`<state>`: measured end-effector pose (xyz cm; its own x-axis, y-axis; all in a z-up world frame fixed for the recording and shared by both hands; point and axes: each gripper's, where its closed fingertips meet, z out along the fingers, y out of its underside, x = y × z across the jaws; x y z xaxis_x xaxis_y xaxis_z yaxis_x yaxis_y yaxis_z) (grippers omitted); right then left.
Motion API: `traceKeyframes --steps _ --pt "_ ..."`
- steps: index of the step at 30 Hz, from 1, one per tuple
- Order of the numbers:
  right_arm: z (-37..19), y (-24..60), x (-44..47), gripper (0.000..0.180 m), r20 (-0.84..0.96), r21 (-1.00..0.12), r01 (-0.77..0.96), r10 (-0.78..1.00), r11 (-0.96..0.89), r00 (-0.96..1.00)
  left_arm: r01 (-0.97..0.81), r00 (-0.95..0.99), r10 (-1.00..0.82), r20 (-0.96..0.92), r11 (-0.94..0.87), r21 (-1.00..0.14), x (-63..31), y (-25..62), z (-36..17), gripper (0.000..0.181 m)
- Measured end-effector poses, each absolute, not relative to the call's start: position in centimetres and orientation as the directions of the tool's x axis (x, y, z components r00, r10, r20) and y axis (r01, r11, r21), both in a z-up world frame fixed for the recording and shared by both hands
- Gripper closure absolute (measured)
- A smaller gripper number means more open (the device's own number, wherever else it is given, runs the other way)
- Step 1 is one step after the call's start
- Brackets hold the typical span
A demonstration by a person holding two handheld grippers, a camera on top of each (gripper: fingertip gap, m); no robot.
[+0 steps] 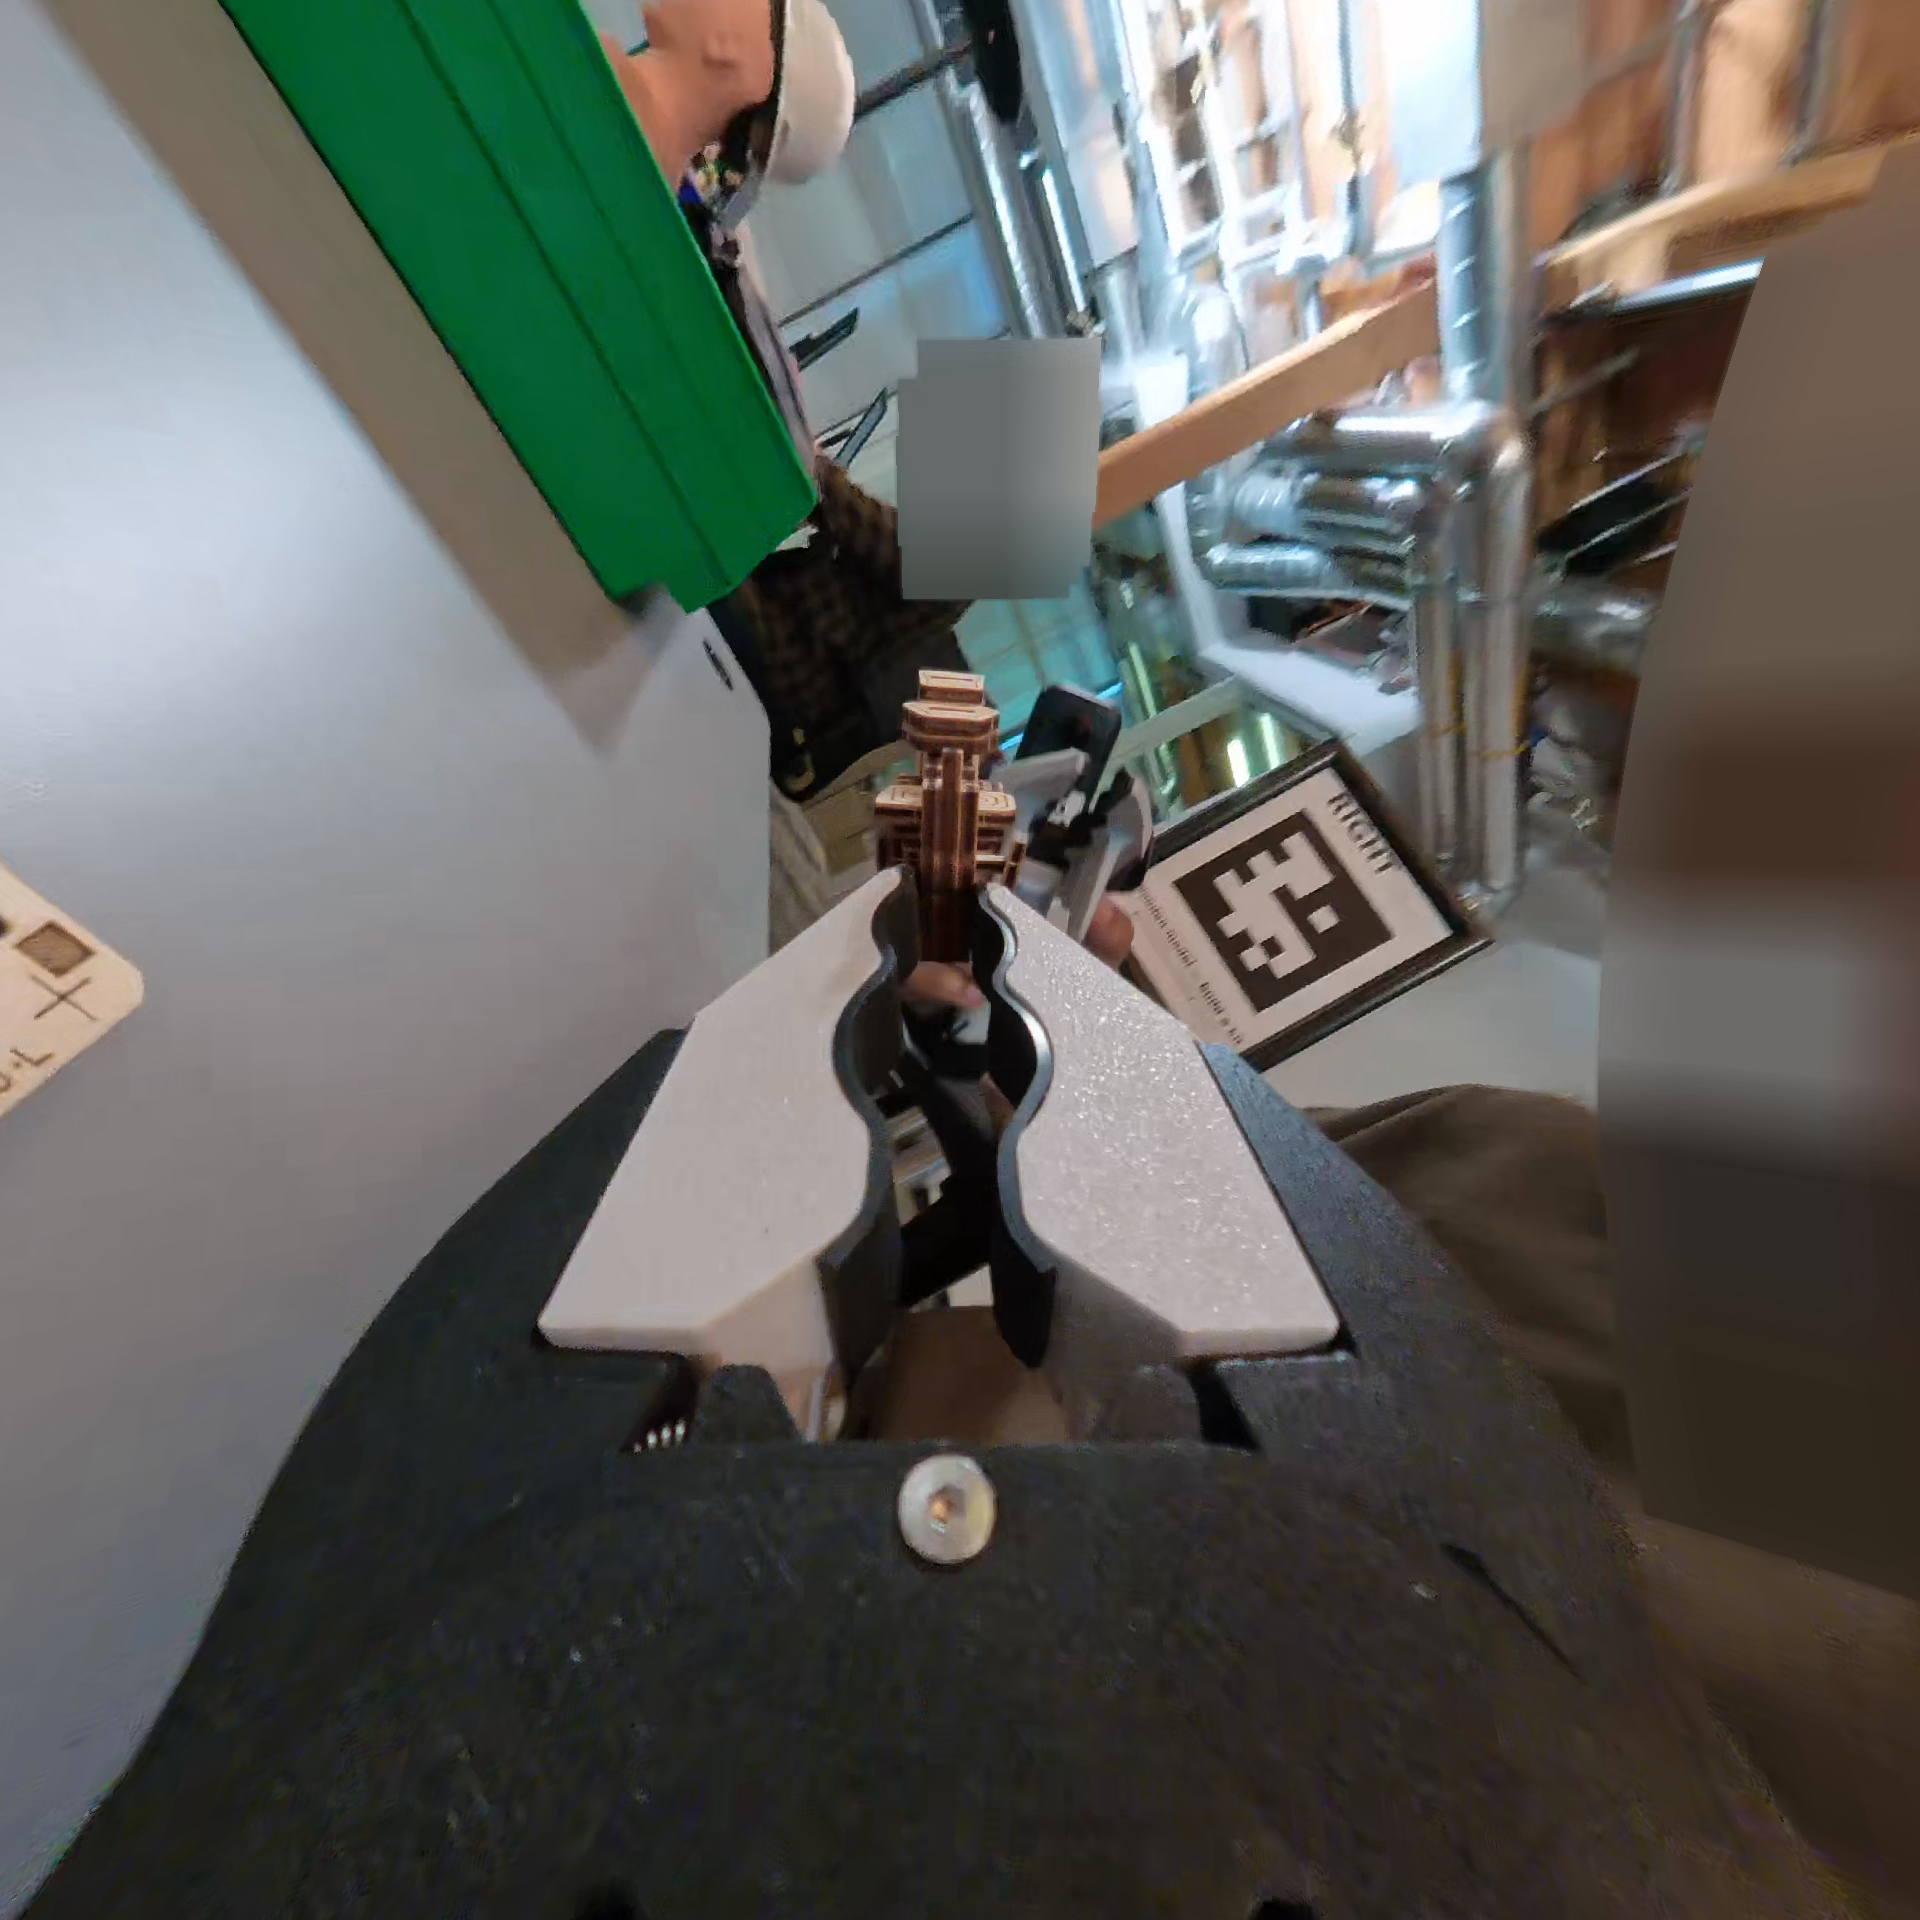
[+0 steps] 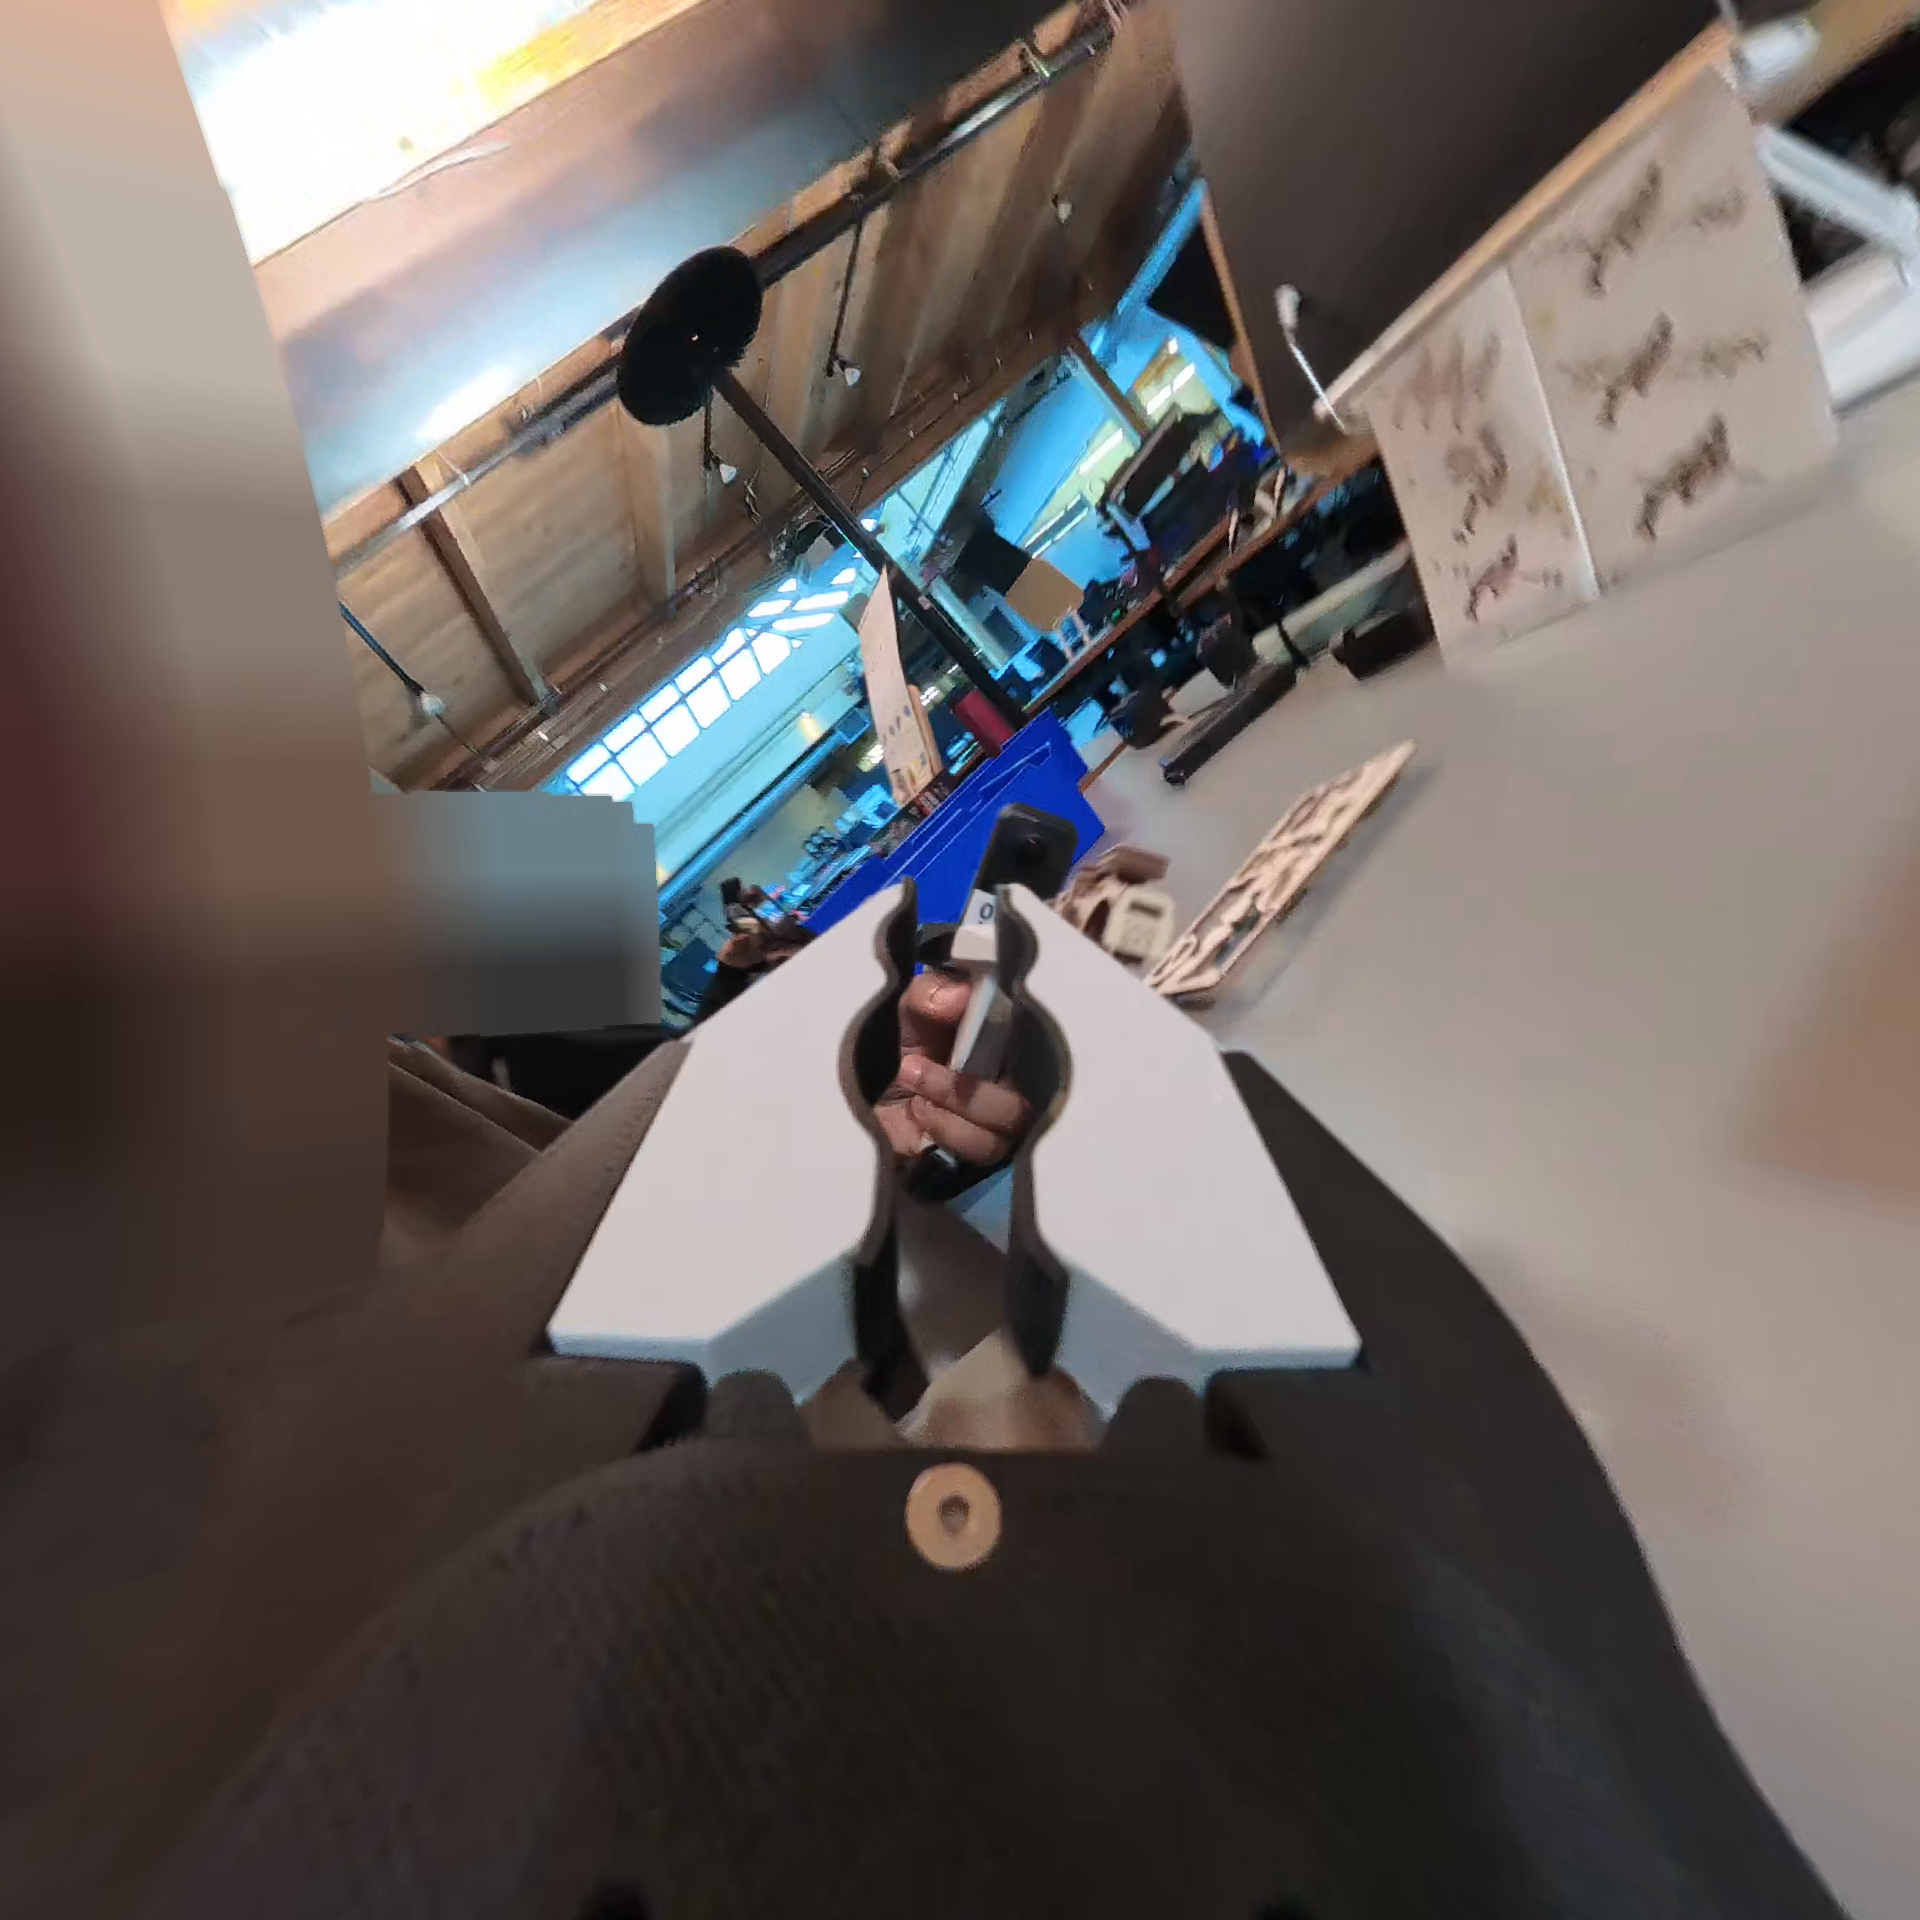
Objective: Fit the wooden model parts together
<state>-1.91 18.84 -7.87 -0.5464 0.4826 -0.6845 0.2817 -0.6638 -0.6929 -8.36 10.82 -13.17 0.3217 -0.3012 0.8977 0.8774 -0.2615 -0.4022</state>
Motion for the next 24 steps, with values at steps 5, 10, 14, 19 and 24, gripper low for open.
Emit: traceKeyframes --steps 5,10,14,19,24 --pt "-11.0 14.6 -3.6 0.166 -0.670 -0.740 0.337 0.592 -0.583 -0.447 0.890 0.304 -0.325 0.896 -0.238 -0.388 -7.7 11.1 -12.3 0.174" --pt "-12.7 14.0 -4.6 0.163 -0.761 -0.647 0.387 0.531 -0.657 -0.372 0.933 0.226 -0.337 0.914 -0.196 -0.303 -7.0 11.7 -11.8 0.174" --pt "-12.7 14.5 -4.8 0.164 -0.804 -0.589 0.383 0.468 -0.712 -0.366 0.936 0.204 -0.314 0.927 -0.214 -0.279 -5.9 12.3 -12.1 0.174" --pt "-12.6 14.4 -4.8 0.164 -0.817 -0.568 0.389 0.440 -0.726 -0.372 0.926 0.225 -0.310 0.924 -0.227 -0.302 -5.2 12.5 -12.2 0.174" --pt "-12.7 14.2 -4.8 0.165 -0.825 -0.557 0.403 0.424 -0.727 -0.374 0.917 0.258 -0.302 0.918 -0.222 -0.331 -5.1 12.6 -12.3 0.174"
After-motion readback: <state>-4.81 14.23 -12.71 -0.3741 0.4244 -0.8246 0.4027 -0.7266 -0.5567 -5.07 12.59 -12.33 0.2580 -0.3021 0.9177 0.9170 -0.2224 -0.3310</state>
